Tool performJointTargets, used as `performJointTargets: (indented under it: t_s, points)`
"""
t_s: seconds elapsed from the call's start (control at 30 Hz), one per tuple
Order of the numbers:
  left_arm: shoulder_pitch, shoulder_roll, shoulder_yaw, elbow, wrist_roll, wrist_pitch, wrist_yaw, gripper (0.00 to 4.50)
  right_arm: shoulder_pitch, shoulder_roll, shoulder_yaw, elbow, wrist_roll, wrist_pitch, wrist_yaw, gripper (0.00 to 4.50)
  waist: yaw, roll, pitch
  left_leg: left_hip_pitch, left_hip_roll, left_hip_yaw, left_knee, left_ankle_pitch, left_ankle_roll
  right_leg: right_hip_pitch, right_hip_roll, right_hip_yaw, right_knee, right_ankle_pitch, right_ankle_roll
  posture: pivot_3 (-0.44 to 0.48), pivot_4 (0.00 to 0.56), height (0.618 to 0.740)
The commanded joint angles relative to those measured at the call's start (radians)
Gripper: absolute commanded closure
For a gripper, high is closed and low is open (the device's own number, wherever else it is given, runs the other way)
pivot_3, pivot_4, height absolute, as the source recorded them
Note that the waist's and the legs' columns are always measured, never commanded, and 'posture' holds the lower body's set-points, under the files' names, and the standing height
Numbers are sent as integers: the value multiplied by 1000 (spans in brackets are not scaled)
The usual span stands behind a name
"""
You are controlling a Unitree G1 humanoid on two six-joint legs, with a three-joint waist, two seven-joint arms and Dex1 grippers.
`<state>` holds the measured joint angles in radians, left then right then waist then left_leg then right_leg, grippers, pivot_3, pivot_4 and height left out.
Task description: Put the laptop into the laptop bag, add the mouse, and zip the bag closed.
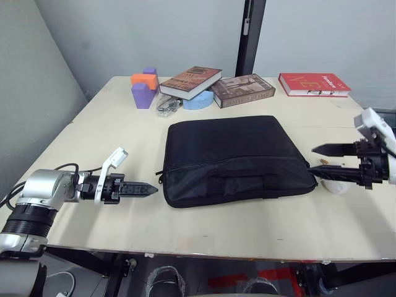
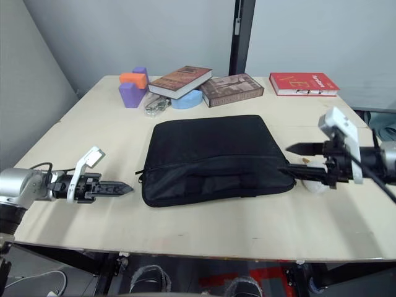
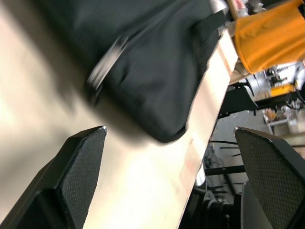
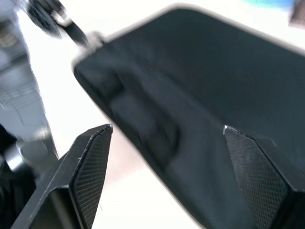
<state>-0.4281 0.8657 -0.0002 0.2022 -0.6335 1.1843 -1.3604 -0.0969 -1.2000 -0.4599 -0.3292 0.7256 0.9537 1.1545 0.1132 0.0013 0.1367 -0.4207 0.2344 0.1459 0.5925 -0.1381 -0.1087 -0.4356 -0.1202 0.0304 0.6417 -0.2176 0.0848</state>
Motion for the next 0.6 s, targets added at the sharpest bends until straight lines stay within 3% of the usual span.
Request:
performJointTargets:
  t_s: [0.03,0.2,0.4,0.6]
  points:
    - [-32,-67,-14,32,-7,40,71,5,11,7,27,19,-49,-54,-21,578,1,0,0,0,0,-1,1,0,0,1,0,0,0,0,0,0,150,725]
    - [-65,-154,-13,67,-16,80,134,5,29,11,-68,-68,43,-17,28,578,2,1,0,0,-1,-1,3,0,0,1,-1,0,3,0,0,0,150,725]
    - [-105,-246,-24,97,-13,89,195,5,-85,23,-175,-173,319,93,-23,578,6,0,-1,1,-1,-1,5,1,3,2,-1,0,5,0,0,0,150,725]
    - [-141,-267,-29,157,19,38,239,1887,-91,23,-164,-194,361,105,-92,578,20,0,-1,0,-1,-2,8,1,3,3,-1,0,5,0,0,0,150,725]
